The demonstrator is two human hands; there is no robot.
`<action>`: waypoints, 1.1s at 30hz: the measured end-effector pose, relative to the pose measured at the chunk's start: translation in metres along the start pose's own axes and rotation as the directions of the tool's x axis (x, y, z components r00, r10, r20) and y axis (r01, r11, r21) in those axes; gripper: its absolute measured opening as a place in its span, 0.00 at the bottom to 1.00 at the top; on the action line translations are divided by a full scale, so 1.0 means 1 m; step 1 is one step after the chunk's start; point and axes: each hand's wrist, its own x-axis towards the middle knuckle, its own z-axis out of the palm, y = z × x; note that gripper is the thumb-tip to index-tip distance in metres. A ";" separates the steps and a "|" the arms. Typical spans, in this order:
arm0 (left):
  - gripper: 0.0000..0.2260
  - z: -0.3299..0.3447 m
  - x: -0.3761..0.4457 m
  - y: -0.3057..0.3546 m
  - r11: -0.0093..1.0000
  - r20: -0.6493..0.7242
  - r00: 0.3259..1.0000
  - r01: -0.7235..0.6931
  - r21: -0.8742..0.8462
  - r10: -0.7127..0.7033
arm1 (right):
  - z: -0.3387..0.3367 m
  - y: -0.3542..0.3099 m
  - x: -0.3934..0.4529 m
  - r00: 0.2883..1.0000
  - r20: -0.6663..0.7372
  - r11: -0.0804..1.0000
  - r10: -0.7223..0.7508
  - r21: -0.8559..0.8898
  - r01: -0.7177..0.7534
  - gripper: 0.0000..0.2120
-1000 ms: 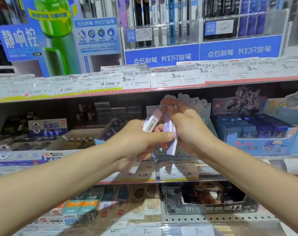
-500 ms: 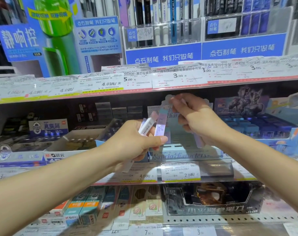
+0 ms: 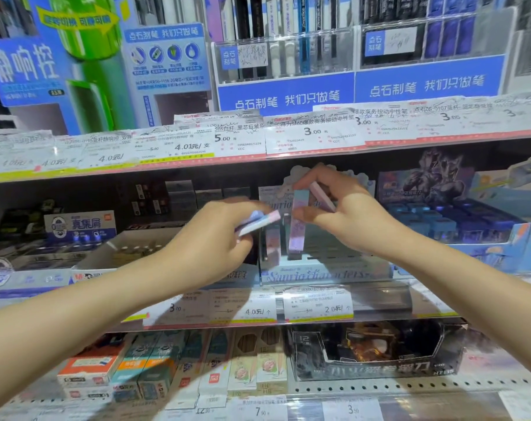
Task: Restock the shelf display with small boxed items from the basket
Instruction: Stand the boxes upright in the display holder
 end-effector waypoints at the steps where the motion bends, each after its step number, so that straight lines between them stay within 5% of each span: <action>1: 0.10 -0.003 -0.001 0.001 0.997 0.069 0.997 -0.047 0.065 0.042 | 0.000 0.000 -0.002 0.999 0.010 0.999 -0.031 -0.025 0.031 0.11; 4: 0.17 -0.010 -0.001 -0.004 0.991 0.237 0.970 -0.075 0.108 0.047 | 0.004 0.002 -0.004 0.995 0.063 0.995 -0.082 -0.048 0.085 0.10; 11: 0.26 -0.019 0.006 -0.004 0.995 0.380 0.925 -0.050 0.091 0.012 | 0.010 0.010 -0.005 0.992 0.094 0.996 -0.082 -0.038 0.086 0.10; 18: 0.29 -0.023 0.005 -0.002 0.998 0.403 0.914 -0.053 0.017 0.042 | 0.013 0.016 -0.009 0.983 0.132 0.979 -0.127 -0.143 0.146 0.08; 26: 0.26 -0.022 0.004 0.000 0.998 0.408 0.913 -0.021 0.052 -0.002 | -0.001 0.003 -0.006 0.954 0.298 0.987 0.007 -0.153 0.040 0.06; 29: 0.21 -0.021 0.002 0.005 0.999 0.355 0.935 -0.040 0.036 0.025 | 0.000 0.000 -0.005 0.948 0.273 0.973 0.166 0.112 -0.203 0.08; 31: 0.14 -0.017 0.000 0.004 0.998 0.224 0.974 -0.051 0.026 0.044 | -0.001 -0.003 -0.004 0.899 0.310 0.771 0.308 0.473 -0.427 0.11; 33: 0.08 -0.012 -0.002 0.004 0.997 0.097 0.993 -0.072 -0.010 0.072 | -0.004 -0.006 -0.004 0.880 0.344 0.589 0.327 0.655 -0.474 0.11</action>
